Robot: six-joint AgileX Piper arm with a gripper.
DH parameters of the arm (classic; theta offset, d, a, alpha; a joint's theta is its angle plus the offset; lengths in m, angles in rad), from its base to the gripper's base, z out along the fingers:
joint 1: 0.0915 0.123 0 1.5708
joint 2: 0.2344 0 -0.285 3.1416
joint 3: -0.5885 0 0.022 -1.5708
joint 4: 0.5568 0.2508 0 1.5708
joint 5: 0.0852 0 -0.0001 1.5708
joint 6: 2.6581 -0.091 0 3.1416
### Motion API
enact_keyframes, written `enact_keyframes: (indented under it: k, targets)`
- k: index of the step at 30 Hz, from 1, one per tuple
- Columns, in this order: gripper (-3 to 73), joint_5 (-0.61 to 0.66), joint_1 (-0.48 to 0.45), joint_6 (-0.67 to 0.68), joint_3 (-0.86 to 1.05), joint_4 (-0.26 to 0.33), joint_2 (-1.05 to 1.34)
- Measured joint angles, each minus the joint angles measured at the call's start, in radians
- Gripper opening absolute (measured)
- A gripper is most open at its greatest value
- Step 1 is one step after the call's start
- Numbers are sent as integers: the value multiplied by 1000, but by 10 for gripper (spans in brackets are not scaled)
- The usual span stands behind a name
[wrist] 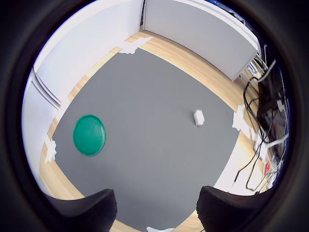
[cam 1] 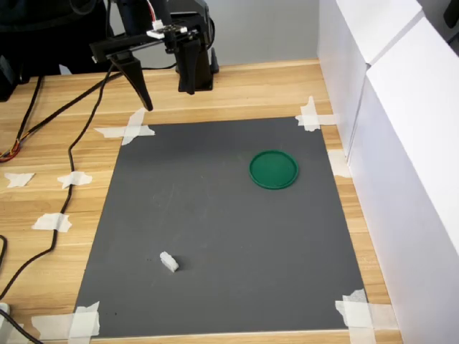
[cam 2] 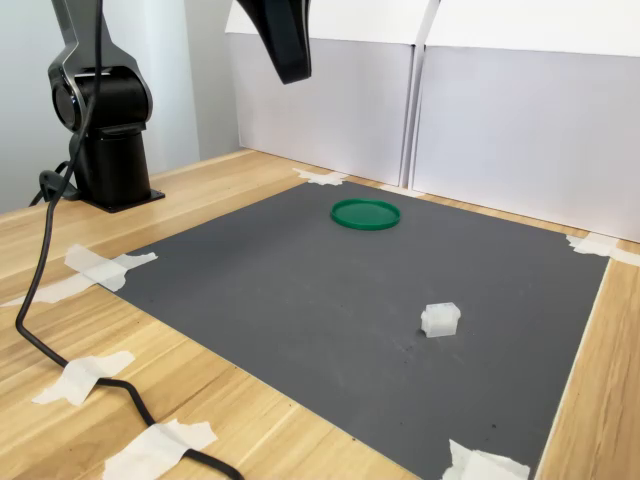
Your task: Grasp a white terminal and put it on the green lid.
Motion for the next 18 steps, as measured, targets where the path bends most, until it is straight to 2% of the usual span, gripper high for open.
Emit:
enact_keyframes:
  k: [6,18]
  targets:
    - [715,28,0,12,-142,8,-127]
    - [717,52,0,13,-342,-28,-362]
